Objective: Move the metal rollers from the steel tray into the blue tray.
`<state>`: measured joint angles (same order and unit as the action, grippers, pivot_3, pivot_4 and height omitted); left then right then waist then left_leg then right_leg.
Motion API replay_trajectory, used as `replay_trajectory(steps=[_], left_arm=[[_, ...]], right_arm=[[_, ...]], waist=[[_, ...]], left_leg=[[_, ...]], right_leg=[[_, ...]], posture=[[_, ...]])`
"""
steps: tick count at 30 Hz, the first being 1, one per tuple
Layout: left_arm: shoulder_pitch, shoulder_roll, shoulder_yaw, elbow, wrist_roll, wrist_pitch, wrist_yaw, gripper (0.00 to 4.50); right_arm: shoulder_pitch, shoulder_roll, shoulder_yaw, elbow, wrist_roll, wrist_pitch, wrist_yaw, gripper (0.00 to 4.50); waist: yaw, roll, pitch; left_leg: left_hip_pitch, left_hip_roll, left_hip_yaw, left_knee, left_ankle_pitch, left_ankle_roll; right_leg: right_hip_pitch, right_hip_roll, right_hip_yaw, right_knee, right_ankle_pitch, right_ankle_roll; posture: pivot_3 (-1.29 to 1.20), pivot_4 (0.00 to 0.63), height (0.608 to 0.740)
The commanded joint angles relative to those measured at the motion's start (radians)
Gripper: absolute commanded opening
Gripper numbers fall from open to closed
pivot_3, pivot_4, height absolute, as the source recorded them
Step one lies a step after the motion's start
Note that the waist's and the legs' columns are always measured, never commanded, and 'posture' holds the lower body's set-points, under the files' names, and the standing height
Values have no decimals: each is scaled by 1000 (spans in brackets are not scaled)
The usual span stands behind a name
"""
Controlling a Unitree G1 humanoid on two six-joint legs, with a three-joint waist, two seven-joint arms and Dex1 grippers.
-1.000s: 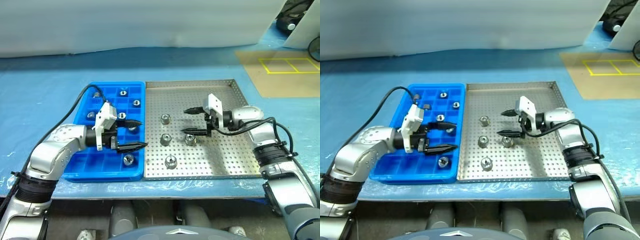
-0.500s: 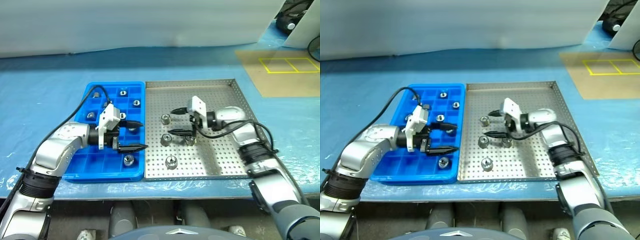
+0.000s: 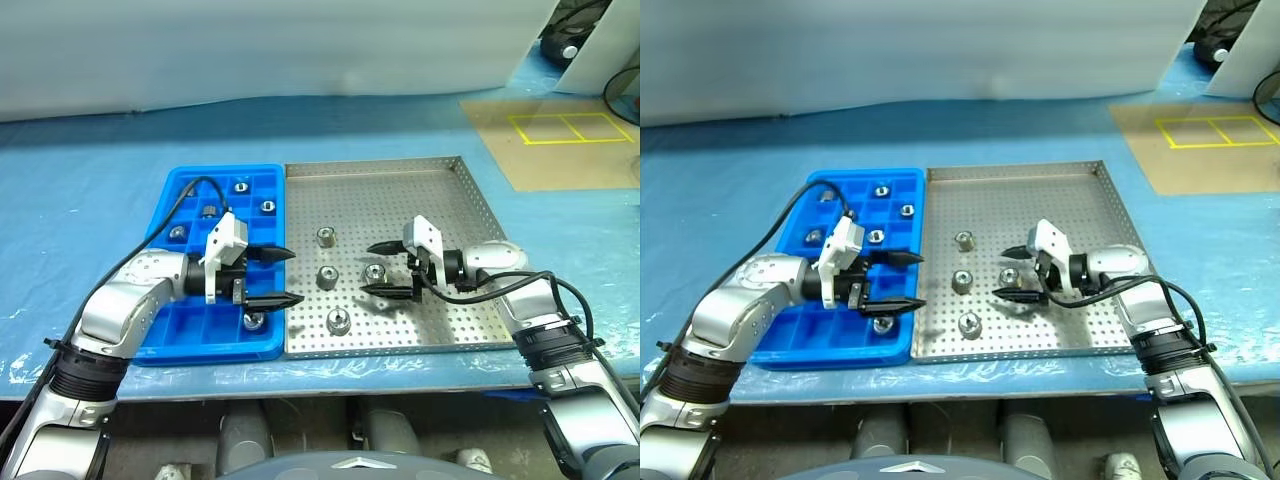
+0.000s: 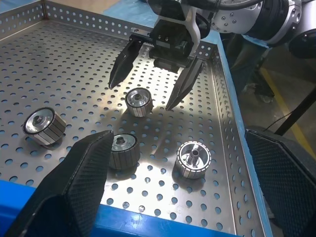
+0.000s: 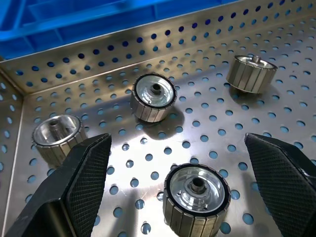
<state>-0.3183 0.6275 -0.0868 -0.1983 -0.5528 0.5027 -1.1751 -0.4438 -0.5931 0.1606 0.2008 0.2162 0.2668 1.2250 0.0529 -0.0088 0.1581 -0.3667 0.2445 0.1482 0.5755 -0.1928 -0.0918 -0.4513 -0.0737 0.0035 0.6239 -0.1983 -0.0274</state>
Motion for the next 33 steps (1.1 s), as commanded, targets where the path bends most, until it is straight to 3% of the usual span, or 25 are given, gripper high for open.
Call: replay_trajectory(steps=[1, 10, 13, 16, 18, 22, 33], left_arm=[[-15, 8, 7, -13, -8, -2, -9, 4500], [-7, 19, 21, -24, -12, 9, -5, 4500], [-7, 21, 23, -24, -13, 10, -4, 4500], [-9, 22, 26, -22, -15, 11, -3, 4500], [-12, 20, 35, -16, -18, 12, 5, 4500], [-16, 25, 44, -9, -22, 13, 4, 4500], [-26, 46, 90, 14, -17, 2, 13, 4500]], right_arm=[[-4, 8, -8, 87, -18, -48, -19, 4452], [-12, 15, -9, 229, -36, -115, -21, 4452], [-16, 23, -3, 233, -39, -131, -28, 3846], [-15, 26, -2, 228, -42, -137, -36, 2887], [-20, 27, 0, 231, -47, -143, -33, 2887], [-29, 36, 1, 233, -63, -173, -53, 1984], [-126, 87, 15, 193, -63, -158, -35, 1807]], waist=[[0, 0, 0], [0, 0, 0], [0, 0, 0], [-1, 0, 0], [-2, 0, 0], [-3, 0, 0], [-6, 0, 0]], left_leg=[[0, 0, 0, 0, 0, 0], [1, -1, 0, 0, -1, 2], [6, -1, 0, 0, -1, 2], [10, -1, 0, 0, -1, 2], [10, 0, 0, -1, -1, 2], [10, 0, 0, -3, -1, 2], [10, 0, 0, -5, -1, 2]], right_leg=[[0, 0, 0, -1, 0, 0], [3, 0, -1, -2, 0, 0], [9, -1, -1, -2, 0, 0], [12, -1, -1, -3, 0, 0], [12, -1, -1, -3, 0, 0], [12, -1, -1, -5, 0, 0], [10, -1, -2, -6, 0, 0]], posture=[[-18, 150, 740], [-7, 150, 740], [-8, 150, 740], [-9, 150, 740], [-9, 150, 740], [-5, 150, 740], [28, 150, 740]])
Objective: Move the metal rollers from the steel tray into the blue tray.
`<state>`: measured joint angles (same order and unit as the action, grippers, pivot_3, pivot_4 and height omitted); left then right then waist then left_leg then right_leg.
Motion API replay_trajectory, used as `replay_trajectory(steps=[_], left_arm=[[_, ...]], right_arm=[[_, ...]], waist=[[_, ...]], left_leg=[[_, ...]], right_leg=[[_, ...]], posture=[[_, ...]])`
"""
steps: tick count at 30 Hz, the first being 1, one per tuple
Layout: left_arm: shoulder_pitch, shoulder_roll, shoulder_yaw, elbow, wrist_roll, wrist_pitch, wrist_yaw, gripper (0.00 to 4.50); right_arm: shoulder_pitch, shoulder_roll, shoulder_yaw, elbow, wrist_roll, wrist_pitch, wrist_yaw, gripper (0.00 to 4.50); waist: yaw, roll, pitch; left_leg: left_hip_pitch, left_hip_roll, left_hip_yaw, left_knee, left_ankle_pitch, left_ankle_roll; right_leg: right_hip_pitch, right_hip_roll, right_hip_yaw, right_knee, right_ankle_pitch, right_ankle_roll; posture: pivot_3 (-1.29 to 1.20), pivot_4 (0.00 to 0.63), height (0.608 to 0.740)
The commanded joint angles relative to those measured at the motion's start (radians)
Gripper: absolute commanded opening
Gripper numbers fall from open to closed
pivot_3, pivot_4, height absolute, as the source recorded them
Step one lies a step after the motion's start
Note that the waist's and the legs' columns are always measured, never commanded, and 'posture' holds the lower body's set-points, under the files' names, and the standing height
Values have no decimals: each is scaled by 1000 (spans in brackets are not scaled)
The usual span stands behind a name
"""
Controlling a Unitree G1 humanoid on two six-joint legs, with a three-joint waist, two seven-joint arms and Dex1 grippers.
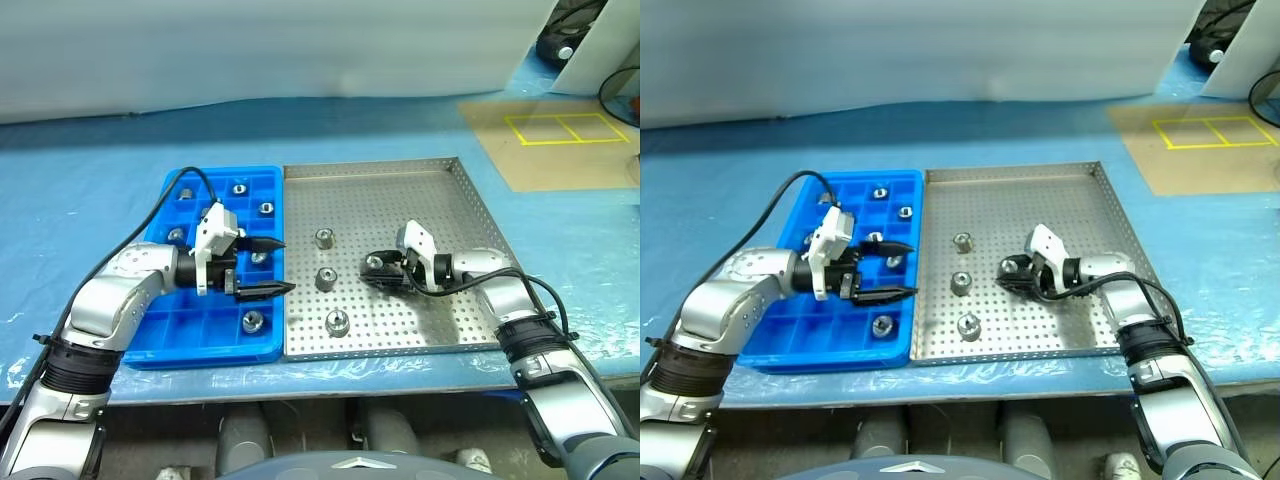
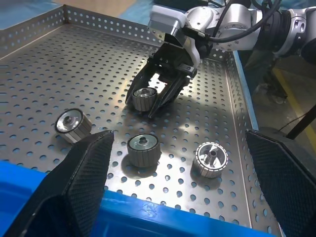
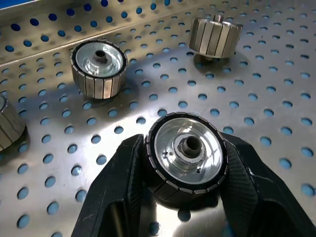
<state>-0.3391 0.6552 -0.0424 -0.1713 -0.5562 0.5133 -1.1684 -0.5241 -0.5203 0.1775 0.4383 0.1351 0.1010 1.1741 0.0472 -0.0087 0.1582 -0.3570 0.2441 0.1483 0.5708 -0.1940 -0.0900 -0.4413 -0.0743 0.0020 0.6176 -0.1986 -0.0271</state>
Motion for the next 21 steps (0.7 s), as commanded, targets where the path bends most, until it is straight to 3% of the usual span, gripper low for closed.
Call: replay_trajectory(steps=[1, 7, 13, 21], left_arm=[[-5, 23, 54, -15, -15, -9, 9, 4500], [-7, 99, 135, 8, -15, -18, -1, 4500], [12, 210, 242, 38, -20, -23, -16, 4500], [323, 260, 473, -187, -129, 82, 7, 4500]], right_arm=[[-60, 22, -1, -61, 31, 25, 27, 1807], [-213, 141, 27, -67, 56, 45, 59, 1807], [-332, 304, 93, 57, 29, -19, 120, 1807], [-391, 514, 157, 176, 36, -65, 173, 1807]], waist=[[-1, 0, 0], [-4, 0, 0], [3, 0, 0], [31, -1, 0]], left_leg=[[0, 0, 0, 0, 0, 0], [-2, 1, 0, -3, 1, -1], [-3, 2, 0, -6, 2, -4], [-18, 4, -2, -6, 2, -4]], right_leg=[[0, 0, 0, 0, 0, 0], [-2, 1, 0, 0, 0, 0], [-7, 1, -2, 0, 0, -1], [-16, 1, -8, -5, 0, -2]], posture=[[32, 150, 740], [65, 150, 740], [144, 150, 740], [293, 150, 740]])
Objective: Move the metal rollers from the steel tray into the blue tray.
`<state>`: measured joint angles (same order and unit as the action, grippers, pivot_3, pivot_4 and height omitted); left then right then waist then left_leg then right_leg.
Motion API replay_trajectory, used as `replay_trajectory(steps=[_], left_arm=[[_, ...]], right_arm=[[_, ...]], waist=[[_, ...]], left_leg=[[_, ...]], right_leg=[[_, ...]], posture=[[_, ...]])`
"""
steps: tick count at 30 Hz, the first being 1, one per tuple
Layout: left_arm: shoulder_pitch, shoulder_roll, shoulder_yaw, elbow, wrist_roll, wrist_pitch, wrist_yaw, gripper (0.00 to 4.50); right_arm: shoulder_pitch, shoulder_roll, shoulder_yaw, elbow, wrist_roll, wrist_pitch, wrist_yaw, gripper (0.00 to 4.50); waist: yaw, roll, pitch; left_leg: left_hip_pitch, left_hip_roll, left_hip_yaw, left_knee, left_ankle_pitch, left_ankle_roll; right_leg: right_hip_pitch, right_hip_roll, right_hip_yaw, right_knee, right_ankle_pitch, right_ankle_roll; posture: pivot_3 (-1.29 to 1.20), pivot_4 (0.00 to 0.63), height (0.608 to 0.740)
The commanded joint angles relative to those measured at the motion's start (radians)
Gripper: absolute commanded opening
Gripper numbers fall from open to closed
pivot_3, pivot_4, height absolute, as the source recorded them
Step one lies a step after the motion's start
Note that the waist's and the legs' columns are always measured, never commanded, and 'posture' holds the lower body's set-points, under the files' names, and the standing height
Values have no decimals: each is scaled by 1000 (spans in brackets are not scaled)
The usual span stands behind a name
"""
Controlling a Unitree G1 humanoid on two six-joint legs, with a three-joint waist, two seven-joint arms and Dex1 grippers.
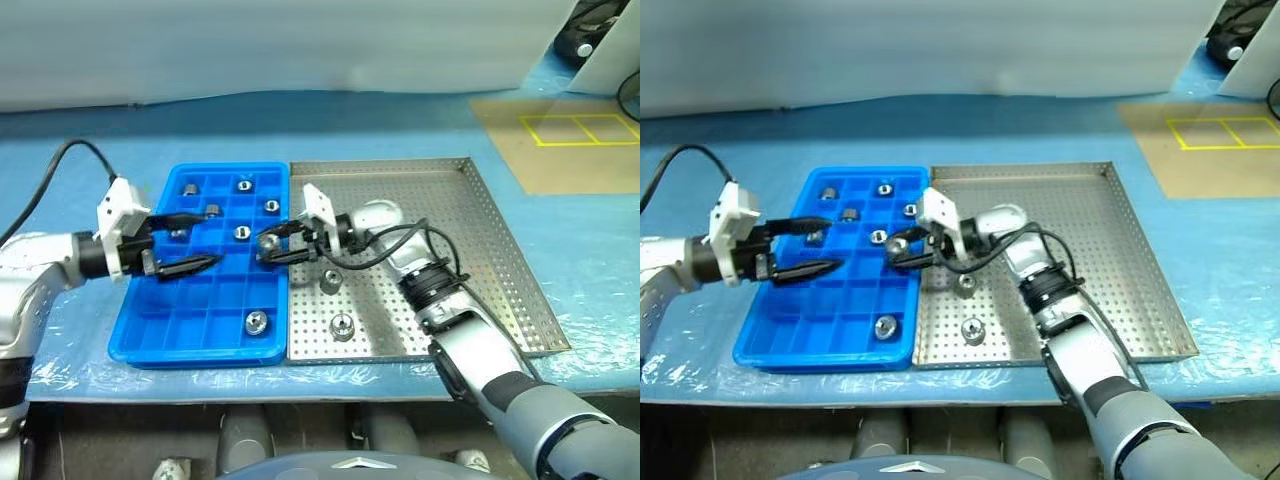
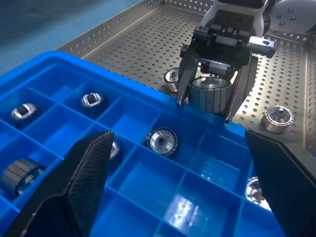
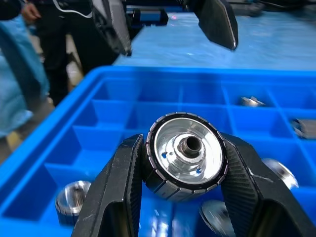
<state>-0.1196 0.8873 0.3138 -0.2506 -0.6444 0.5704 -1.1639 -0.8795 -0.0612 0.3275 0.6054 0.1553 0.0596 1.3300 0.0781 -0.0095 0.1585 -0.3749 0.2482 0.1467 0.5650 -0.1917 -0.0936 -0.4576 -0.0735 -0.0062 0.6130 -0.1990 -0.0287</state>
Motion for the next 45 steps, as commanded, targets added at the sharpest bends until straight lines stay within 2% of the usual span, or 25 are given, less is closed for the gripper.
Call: replay_trajectory(steps=[1, 7, 16, 23, 31, 33, 35, 37, 45], left_arm=[[154, 26, 152, -140, -51, 37, 7, 4500], [285, 0, 246, -262, -103, 73, 77, 4500], [401, -38, 239, -354, -127, 49, 99, 4500], [390, -34, 196, -340, -122, 25, 83, 4500], [305, -26, 121, -291, -111, 9, 87, 4500], [284, -25, 103, -278, -108, 6, 87, 4500], [267, -24, 90, -268, -105, 4, 88, 4500], [251, -23, 78, -259, -105, 3, 84, 4500], [194, -19, 34, -219, -90, -5, 71, 4500]], right_arm=[[-38, 79, 15, 30, 10, -34, 19, 1807], [-50, 160, 41, 154, -29, -101, 38, 1807], [-64, 183, 25, 277, -68, -168, 25, 1807], [-71, 163, 12, 343, -105, -246, -18, 1807], [-72, 128, -8, 348, -124, -294, -64, 1807], [-73, 121, -13, 339, -126, -299, -69, 2521], [-74, 117, -16, 335, -132, -311, -86, 2978], [-72, 110, -8, 326, -137, -283, -69, 3636], [-64, 85, -48, 226, -88, -228, -49, 3636]], waist=[[-2, 0, 0], [46, 1, 1], [78, 2, 1], [79, 2, 1], [80, 2, 1], [79, 2, 1], [76, 2, 1], [72, 2, 1], [71, 2, 1]], left_leg=[[-1, 1, 0, 0, 0, 0], [-1, 10, 0, -2, 1, -2], [0, 12, 0, -1, 3, -5], [0, 12, 0, -1, 4, -7], [0, 12, 0, 1, 4, -7], [1, 12, 0, 2, 5, -7], [1, 12, 0, 3, 5, -7], [2, 12, 0, 3, 5, -8], [1, 12, 0, 3, 5, -8]], right_leg=[[0, 0, -1, 0, 0, 0], [2, 1, -11, 1, -3, -5], [4, 0, -13, 5, -4, -6], [4, 0, -13, 7, -4, -7], [4, 0, -13, 9, -4, -7], [4, 0, -13, 10, -4, -7], [4, 0, -13, 10, -4, -7], [4, 0, -13, 11, -4, -7], [4, 0, -13, 11, -4, -7]], posture=[[314, 150, 740], [389, 150, 740], [414, 150, 740], [381, 150, 740], [338, 150, 740], [338, 150, 740], [319, 150, 740], [305, 150, 740], [266, 150, 740]])
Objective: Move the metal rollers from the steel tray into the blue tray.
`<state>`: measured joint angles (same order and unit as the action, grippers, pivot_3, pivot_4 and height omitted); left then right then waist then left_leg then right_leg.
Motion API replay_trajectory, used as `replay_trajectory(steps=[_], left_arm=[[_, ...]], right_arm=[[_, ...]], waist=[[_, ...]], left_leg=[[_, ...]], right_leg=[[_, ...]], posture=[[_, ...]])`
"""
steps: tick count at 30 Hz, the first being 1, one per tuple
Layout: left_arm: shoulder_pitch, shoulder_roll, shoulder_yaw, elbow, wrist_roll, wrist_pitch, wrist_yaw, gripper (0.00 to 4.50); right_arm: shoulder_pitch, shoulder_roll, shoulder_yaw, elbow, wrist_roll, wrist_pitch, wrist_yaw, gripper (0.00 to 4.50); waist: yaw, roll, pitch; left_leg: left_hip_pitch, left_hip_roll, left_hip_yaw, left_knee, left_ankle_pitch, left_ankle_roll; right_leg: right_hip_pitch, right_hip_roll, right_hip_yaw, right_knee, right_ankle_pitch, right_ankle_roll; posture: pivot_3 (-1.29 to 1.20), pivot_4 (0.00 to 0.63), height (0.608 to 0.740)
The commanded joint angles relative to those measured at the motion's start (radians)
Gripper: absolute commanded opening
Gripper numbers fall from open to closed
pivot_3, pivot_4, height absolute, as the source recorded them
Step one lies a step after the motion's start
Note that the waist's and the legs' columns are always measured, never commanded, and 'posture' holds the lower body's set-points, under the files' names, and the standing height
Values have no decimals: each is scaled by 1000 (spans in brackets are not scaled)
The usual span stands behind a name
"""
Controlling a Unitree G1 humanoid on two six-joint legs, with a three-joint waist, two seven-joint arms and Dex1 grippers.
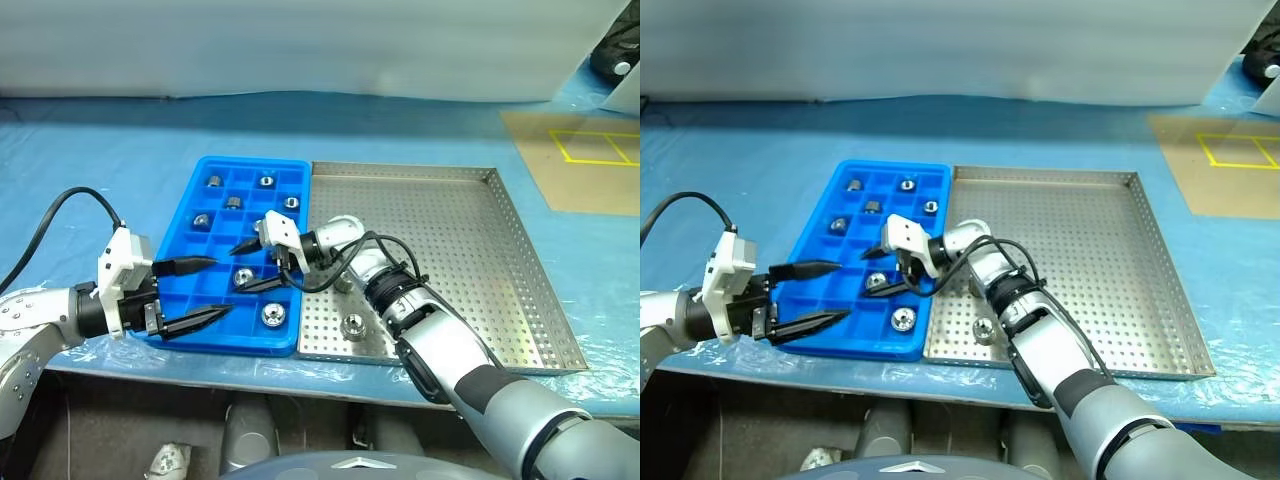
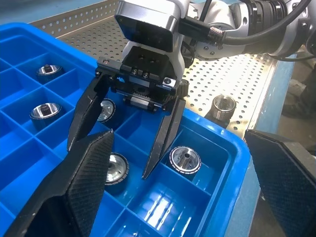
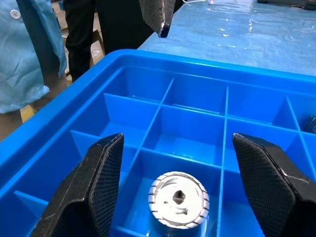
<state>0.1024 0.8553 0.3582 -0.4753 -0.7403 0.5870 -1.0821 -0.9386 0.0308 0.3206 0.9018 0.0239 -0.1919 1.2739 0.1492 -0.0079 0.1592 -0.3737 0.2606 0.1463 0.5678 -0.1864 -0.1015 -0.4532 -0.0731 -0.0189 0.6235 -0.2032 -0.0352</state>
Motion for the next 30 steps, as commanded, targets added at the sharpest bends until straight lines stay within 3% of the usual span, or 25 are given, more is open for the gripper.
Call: replay_trajectory(steps=[1, 9, 16, 25, 30], left_arm=[[-45, 11, -28, 13, 7, -22, -13, 4500], [-253, -59, -258, 114, 65, -30, -36, 4500], [-440, -174, -400, 294, 155, -110, -78, 4500], [-583, -319, -543, 474, 250, -200, -172, 4500], [-655, -375, -596, 629, 320, -304, -251, 4500]], right_arm=[[-5, -19, -56, -98, 58, 41, 6, 3636], [97, -238, -147, -430, 153, 248, 14, 3636], [245, -430, -274, -703, 209, 426, -126, 3636], [467, -507, -424, -929, 229, 472, -361, 3636], [642, -556, -440, -1172, 370, 576, -314, 3636]], waist=[[0, 0, 0], [-5, 0, 0], [-36, 0, 0], [-79, 0, 0], [-93, 1, 0]], left_leg=[[0, 0, 0, 0, 0, 0], [0, 0, 0, 4, 3, -3], [1, -2, 1, 4, 4, -4], [5, -3, 3, 4, 4, -4], [6, -4, 4, 4, 4, -3]], right_leg=[[0, 0, 0, 0, 0, 0], [2, 0, 1, 1, 0, 0], [2, 0, 4, 1, 1, 2], [4, 1, 9, 1, 2, 3], [5, 2, 11, 0, 3, 5]], posture=[[266, 150, 740], [165, 150, 740], [22, 150, 740], [-116, 150, 740], [-203, 150, 740]])
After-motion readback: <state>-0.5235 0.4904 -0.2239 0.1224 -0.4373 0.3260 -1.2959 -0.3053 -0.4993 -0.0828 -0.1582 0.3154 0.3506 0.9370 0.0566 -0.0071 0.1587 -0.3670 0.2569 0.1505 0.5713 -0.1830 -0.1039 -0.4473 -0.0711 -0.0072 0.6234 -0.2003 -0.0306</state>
